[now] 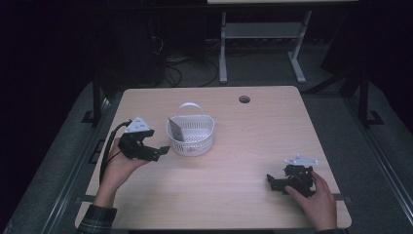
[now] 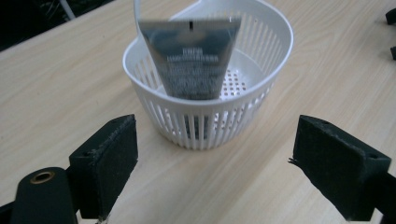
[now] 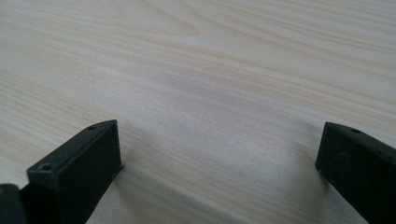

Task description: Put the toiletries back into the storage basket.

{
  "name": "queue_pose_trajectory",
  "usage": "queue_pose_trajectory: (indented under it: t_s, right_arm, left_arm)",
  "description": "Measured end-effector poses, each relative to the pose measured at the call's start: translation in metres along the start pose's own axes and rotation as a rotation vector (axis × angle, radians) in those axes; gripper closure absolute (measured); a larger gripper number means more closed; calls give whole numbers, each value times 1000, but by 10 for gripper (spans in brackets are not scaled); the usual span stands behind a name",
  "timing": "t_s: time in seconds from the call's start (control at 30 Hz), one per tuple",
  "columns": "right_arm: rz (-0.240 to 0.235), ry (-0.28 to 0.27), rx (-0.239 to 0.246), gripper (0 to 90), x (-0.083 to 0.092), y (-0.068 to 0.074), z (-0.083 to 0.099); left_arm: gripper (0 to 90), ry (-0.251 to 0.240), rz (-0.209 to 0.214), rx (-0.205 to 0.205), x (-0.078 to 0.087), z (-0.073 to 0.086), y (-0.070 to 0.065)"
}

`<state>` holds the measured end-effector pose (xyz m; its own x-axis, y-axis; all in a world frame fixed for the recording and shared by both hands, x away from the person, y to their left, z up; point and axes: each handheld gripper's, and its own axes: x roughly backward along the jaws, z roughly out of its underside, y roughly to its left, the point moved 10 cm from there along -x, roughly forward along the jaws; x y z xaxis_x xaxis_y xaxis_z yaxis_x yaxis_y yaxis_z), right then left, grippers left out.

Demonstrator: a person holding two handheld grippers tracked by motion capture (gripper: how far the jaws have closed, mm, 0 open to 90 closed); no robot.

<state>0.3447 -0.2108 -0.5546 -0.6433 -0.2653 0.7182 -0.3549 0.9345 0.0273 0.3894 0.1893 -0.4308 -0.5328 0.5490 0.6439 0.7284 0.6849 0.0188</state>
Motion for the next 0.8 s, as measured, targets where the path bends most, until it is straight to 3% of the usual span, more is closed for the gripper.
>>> queue_pose_trajectory:
  t_s: [0.63, 0.8]
  right_arm:
    - [0, 0, 0, 0, 0, 0, 0]
    - [0, 0, 0, 0, 0, 0, 0]
  left_arm:
    - [134, 27, 5, 27, -3, 61, -9]
    - [135, 51, -2, 52, -3, 87, -11]
